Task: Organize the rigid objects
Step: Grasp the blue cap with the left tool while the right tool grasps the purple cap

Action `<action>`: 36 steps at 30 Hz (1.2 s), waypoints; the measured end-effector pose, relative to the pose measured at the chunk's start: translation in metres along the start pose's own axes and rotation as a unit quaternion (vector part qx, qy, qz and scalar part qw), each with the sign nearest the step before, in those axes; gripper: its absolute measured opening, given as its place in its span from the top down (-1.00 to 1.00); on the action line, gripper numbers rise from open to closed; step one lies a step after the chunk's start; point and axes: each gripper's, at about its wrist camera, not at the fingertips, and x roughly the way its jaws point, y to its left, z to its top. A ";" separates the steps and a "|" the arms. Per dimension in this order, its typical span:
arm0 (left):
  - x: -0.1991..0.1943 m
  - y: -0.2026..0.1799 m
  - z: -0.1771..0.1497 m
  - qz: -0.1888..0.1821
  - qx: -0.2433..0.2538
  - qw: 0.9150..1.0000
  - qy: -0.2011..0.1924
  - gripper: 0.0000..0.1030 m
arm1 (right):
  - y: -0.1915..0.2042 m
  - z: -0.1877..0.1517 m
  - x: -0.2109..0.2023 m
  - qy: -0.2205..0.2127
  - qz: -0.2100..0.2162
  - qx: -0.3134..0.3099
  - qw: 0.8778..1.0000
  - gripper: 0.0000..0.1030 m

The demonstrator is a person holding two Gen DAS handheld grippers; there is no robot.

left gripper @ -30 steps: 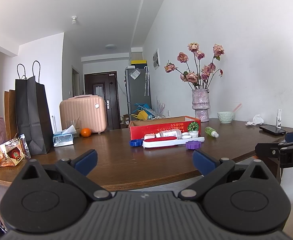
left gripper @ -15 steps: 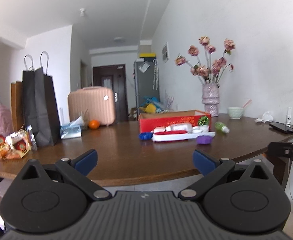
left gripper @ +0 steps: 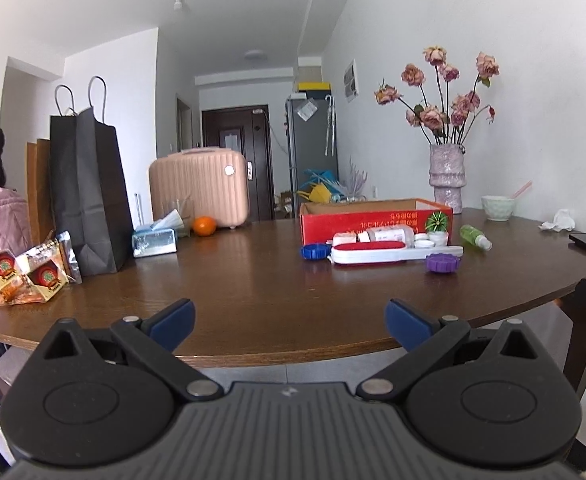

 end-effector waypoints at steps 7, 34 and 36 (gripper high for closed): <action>0.029 -0.014 0.007 -0.017 0.030 0.999 0.004 -1.00 | -0.010 0.005 0.029 0.022 -0.001 0.024 0.999 -1.00; 0.186 0.010 0.032 -0.084 0.022 0.991 0.106 -1.00 | -0.007 0.043 0.197 0.137 -0.015 -0.025 0.990 -1.00; 0.199 0.012 0.034 -0.090 0.031 0.988 0.119 -1.00 | -0.006 0.046 0.208 0.148 -0.016 -0.036 0.988 -1.00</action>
